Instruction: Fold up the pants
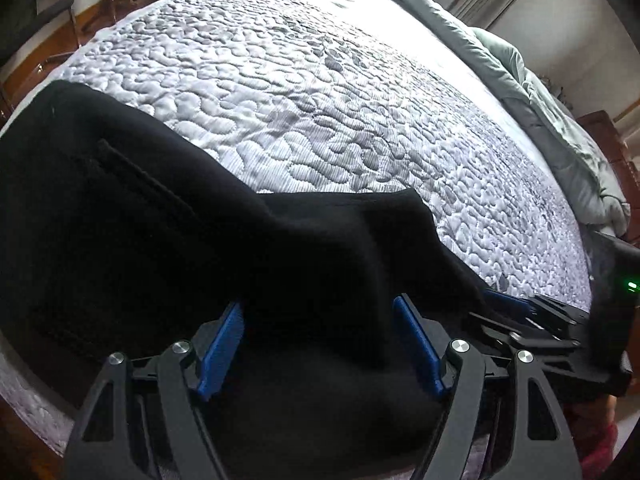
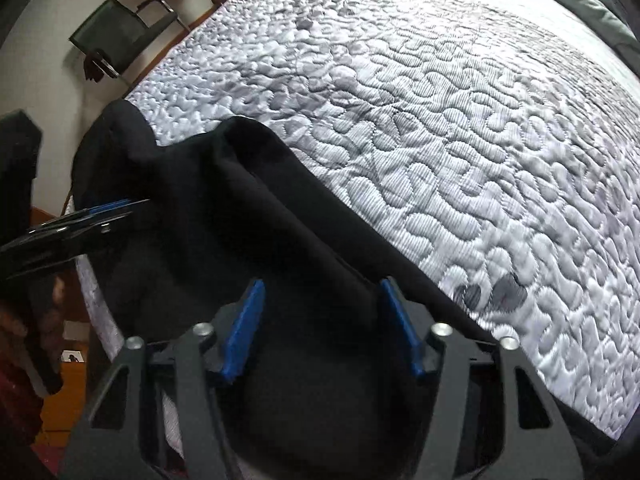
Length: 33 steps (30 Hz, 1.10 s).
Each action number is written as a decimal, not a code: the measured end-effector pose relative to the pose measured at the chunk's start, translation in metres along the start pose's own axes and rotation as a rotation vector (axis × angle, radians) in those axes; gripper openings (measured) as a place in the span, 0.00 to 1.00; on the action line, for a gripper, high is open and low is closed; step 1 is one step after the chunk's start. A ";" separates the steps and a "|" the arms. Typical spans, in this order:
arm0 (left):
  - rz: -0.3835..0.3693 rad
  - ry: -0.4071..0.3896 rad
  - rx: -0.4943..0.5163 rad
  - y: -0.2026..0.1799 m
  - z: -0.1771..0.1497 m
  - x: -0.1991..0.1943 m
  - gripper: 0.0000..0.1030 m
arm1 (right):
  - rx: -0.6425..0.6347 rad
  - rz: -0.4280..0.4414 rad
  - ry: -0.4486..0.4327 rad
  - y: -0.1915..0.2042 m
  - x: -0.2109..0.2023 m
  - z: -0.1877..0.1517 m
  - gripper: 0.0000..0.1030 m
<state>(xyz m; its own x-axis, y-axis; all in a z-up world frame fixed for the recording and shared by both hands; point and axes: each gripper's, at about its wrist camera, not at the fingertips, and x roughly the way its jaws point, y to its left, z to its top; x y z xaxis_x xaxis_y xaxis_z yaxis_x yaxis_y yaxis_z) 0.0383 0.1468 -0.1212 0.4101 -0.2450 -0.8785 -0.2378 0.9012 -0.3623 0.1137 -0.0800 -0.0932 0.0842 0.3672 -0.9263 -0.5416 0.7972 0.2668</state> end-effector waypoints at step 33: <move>0.092 -0.017 0.384 -0.118 -0.062 0.049 0.90 | 0.479 -0.122 -0.143 -0.149 -0.063 -0.161 0.20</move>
<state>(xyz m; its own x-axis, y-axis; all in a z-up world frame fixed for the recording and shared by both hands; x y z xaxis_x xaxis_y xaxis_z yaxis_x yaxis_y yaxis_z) 0.0321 0.0066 -0.1413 0.4180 -0.1538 -0.8953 0.0707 0.9881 -0.1367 0.0550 -0.2993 -0.1170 0.2543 0.2928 -0.9218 -0.0796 0.9562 0.2818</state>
